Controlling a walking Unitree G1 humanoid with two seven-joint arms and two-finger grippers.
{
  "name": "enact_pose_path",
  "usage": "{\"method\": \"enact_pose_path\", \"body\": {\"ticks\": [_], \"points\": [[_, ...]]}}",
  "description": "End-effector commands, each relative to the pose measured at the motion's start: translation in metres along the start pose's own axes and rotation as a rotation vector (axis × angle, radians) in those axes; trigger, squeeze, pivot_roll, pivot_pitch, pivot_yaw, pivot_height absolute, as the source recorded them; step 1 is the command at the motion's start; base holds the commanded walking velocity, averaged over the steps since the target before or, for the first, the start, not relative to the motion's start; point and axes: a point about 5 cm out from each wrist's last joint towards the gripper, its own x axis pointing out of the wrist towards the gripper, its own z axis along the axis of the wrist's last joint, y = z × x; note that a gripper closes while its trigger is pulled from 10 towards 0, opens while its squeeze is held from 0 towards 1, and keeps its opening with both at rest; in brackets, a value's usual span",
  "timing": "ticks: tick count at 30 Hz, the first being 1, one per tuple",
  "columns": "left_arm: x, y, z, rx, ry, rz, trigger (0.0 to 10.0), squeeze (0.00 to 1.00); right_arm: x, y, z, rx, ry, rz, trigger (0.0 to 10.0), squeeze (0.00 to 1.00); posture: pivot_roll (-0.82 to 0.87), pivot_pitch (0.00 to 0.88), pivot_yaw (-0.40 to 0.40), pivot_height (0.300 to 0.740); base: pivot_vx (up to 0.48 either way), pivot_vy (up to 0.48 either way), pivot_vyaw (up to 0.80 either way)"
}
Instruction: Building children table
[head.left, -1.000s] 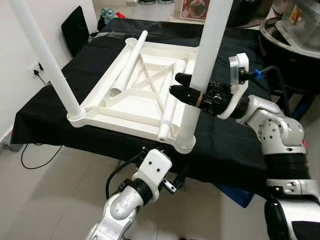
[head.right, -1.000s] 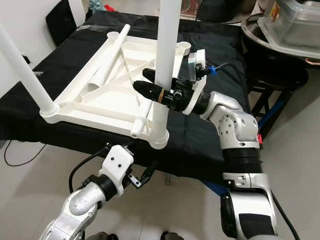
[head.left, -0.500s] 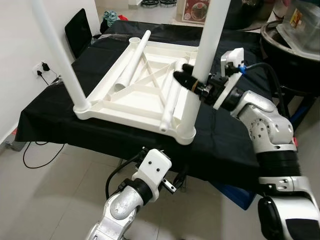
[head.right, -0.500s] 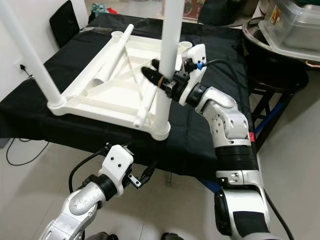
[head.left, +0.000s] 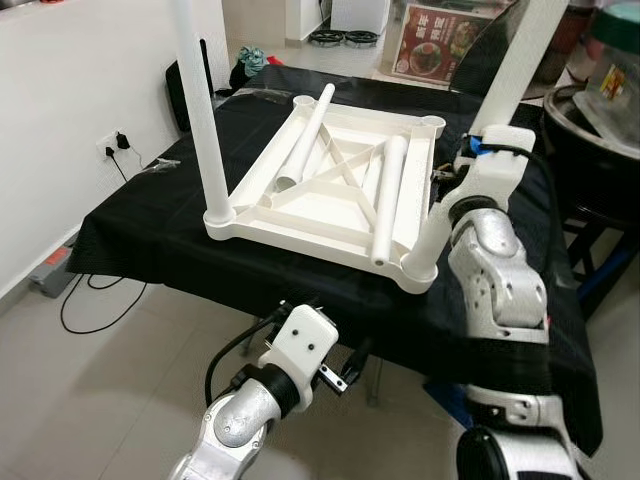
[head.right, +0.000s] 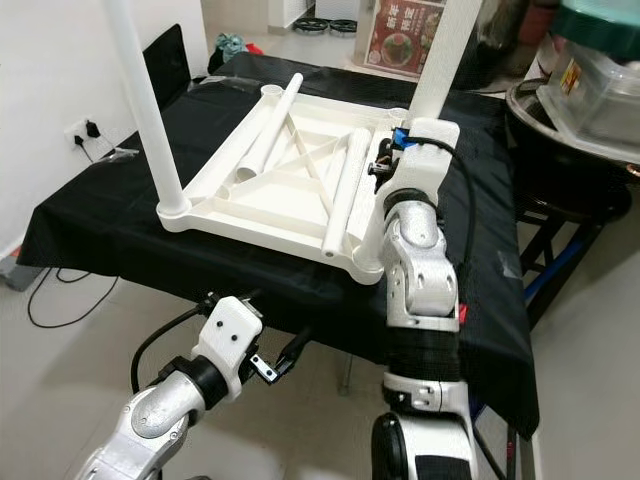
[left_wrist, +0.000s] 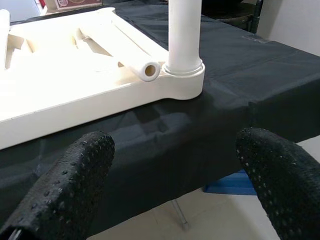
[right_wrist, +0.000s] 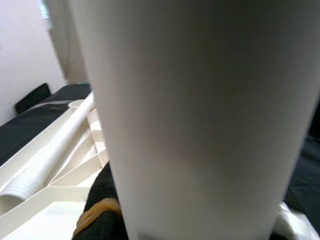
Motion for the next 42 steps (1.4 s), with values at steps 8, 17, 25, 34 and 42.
{"method": "enact_pose_path", "body": {"ticks": [8,17,25,34,42], "points": [[0.000,-0.001,-0.001,0.001,0.008,-0.001,10.0,0.00,-0.007,0.025,-0.016,0.087,0.062,0.146,10.0,1.00,0.12,0.155,-0.041,0.740,0.000,0.000,0.00],[-0.001,-0.001,-0.002,0.000,0.009,0.000,10.0,0.00,-0.008,0.035,-0.014,0.110,0.070,0.395,10.0,0.00,0.11,0.144,-0.042,0.740,0.000,0.000,0.00],[-0.002,-0.002,-0.003,-0.005,0.011,-0.004,10.0,0.00,-0.020,0.008,-0.047,0.054,0.164,0.357,10.0,0.00,0.12,0.134,-0.039,0.740,0.000,0.000,0.00],[-0.001,-0.002,-0.005,-0.004,0.016,-0.015,10.0,0.00,-0.041,-0.010,-0.058,0.144,0.132,0.376,10.0,0.00,0.11,0.123,-0.027,0.740,0.000,0.000,0.00],[-0.001,0.001,-0.005,-0.002,0.018,0.001,10.0,0.00,-0.071,-0.029,-0.080,0.069,0.163,0.289,10.0,0.00,0.11,0.134,-0.034,0.740,0.000,0.000,0.00]]}}
